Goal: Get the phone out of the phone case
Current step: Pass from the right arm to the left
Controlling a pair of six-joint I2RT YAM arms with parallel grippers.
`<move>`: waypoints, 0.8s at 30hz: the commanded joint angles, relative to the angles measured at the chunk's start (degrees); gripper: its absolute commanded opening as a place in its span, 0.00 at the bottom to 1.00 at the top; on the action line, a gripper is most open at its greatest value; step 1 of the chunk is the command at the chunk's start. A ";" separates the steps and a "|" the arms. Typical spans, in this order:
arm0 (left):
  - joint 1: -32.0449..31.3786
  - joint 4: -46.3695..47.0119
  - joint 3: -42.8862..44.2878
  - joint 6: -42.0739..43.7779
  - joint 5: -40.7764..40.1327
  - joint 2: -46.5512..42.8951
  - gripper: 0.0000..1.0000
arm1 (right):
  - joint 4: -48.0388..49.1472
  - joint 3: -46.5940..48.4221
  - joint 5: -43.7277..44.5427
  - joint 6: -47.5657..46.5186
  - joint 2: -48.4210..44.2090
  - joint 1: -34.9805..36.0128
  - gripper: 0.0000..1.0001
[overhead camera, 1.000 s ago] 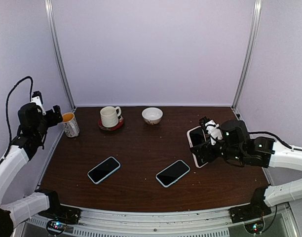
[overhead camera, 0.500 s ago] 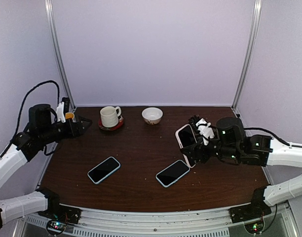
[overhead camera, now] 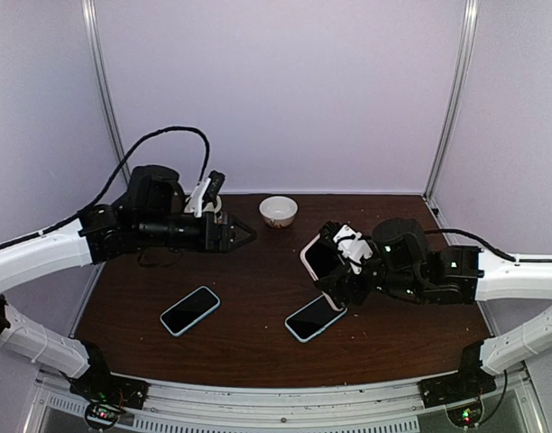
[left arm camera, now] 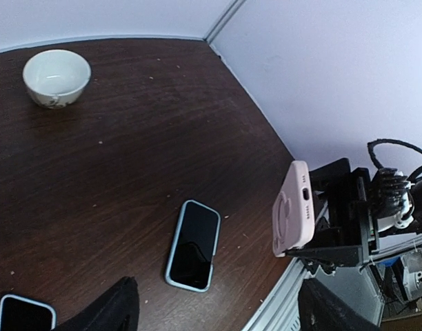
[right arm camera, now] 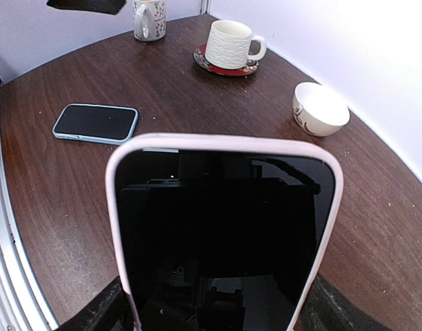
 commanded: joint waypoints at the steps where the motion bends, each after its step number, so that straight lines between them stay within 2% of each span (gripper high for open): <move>1: -4.96 3.79 7.57 -1.10 1.17 7.24 0.82 | 8.31 -1.55 1.45 -4.35 -2.90 0.90 0.52; 8: -10.68 4.32 15.62 -1.29 2.20 16.38 0.79 | 13.41 -6.65 3.77 -7.00 -5.93 1.22 0.50; 13: -12.06 5.72 17.47 -2.16 3.30 19.76 0.75 | 17.49 -10.01 3.82 -7.68 -7.46 1.19 0.50; 24: -14.45 4.30 21.24 -1.42 2.81 24.93 0.65 | 17.92 -10.85 2.30 -7.02 -8.59 1.25 0.50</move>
